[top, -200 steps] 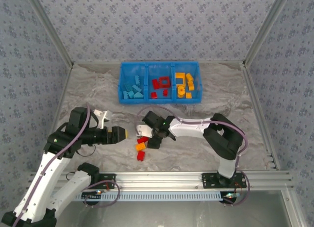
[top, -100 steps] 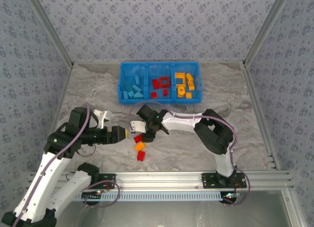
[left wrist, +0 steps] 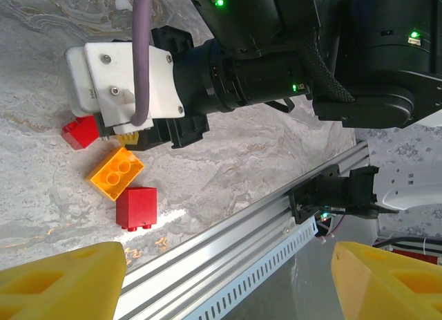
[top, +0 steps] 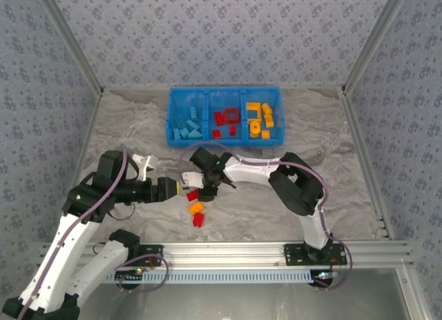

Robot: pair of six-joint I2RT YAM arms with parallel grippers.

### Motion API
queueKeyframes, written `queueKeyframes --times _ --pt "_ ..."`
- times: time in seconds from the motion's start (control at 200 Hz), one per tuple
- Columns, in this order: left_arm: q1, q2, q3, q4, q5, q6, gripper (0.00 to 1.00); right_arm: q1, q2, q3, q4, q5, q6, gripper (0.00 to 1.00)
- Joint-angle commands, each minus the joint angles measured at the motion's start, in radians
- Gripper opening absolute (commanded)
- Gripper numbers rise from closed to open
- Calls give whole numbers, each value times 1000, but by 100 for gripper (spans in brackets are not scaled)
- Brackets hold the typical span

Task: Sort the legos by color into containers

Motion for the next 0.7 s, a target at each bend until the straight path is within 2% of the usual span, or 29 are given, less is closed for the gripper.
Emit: queueKeyframes --times 0.0,0.285,0.475,0.695 --pt "1 1 -4 28 8 -6 78 -5 13 32 -25 -8 -1 56" --pt "2 3 0 38 5 -16 78 6 82 128 -64 -35 -4 53" --pt "1 2 0 32 1 -14 78 8 114 167 -83 -56 -2 44" --pt "2 -2 -1 34 -10 -19 78 11 142 206 -92 -60 16 29"
